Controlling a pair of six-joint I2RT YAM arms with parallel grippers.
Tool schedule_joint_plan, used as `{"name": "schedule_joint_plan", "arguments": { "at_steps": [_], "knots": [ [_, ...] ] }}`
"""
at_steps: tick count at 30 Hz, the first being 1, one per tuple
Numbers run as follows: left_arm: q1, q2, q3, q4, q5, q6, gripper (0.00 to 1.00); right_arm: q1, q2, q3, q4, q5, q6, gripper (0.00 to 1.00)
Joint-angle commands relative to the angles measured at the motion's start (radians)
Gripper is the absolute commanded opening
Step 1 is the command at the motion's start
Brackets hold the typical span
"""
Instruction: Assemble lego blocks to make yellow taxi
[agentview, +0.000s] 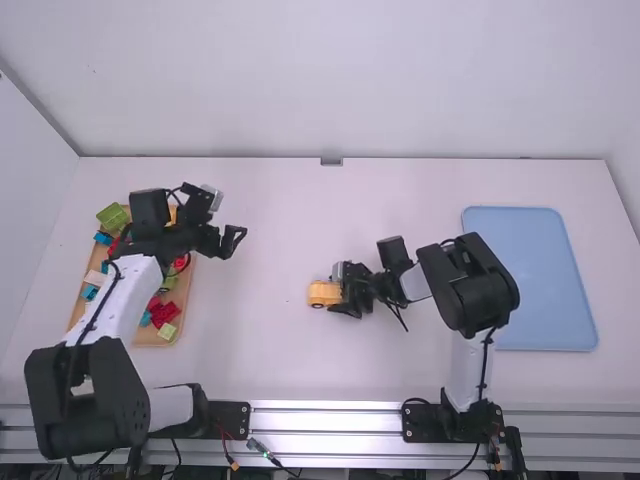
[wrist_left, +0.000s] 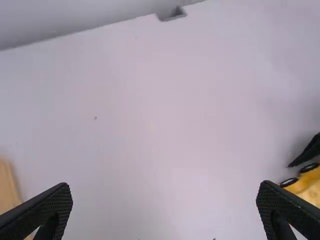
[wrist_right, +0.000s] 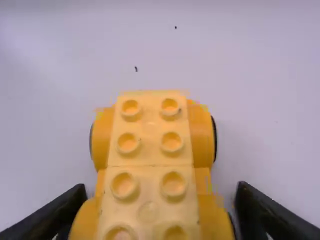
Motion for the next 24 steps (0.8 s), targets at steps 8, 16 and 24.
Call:
{"name": "schedule_joint_plan", "arguments": {
  "at_steps": [8,16,24],
  "knots": [
    [0.07,0.025,0.008,-0.028,-0.062,-0.137,0.99,0.0,-0.167,0.0,-0.208,0.203,0.021,0.99],
    [0.101,0.057,0.193,-0.233,-0.353,-0.211,0.99,0.0,-0.46,0.024,-0.536,0.513,0.022,0.99],
    [0.175,0.334,0.623,-0.549,-0.385,-0.146,0.99,0.0,-0.622,0.027,-0.597,0.61,0.022,0.99]
  ]
}}
